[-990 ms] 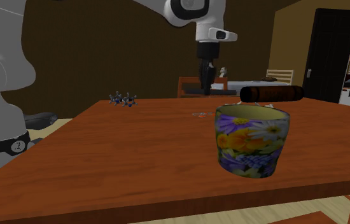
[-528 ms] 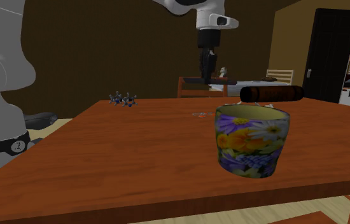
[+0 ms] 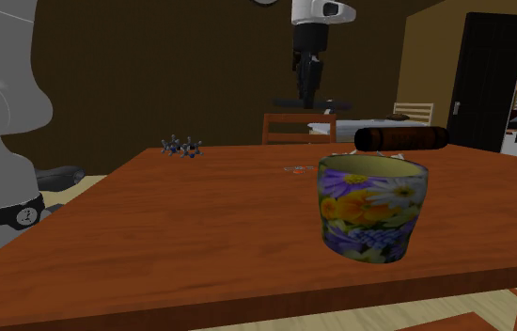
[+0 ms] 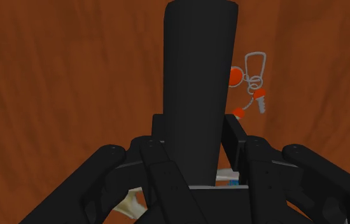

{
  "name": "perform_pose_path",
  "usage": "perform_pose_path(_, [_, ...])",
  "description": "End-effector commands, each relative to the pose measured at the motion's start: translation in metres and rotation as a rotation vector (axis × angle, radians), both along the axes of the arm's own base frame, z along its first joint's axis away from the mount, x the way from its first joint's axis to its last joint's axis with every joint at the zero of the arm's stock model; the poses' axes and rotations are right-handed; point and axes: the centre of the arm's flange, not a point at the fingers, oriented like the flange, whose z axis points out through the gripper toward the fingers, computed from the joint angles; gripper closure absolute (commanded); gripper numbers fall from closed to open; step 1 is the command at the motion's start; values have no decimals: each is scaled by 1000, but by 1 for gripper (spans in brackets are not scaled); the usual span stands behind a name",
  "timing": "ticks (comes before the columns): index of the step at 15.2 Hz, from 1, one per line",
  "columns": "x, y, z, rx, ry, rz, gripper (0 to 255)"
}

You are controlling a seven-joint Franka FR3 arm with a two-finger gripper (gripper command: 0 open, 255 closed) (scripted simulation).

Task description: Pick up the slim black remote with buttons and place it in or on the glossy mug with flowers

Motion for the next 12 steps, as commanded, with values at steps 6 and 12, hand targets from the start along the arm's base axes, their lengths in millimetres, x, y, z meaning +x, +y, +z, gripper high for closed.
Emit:
perform_pose_path(6, [39, -77, 0, 0, 0, 0, 255])
perform_pose_path(12, [74, -148, -3, 0, 0, 0, 255])
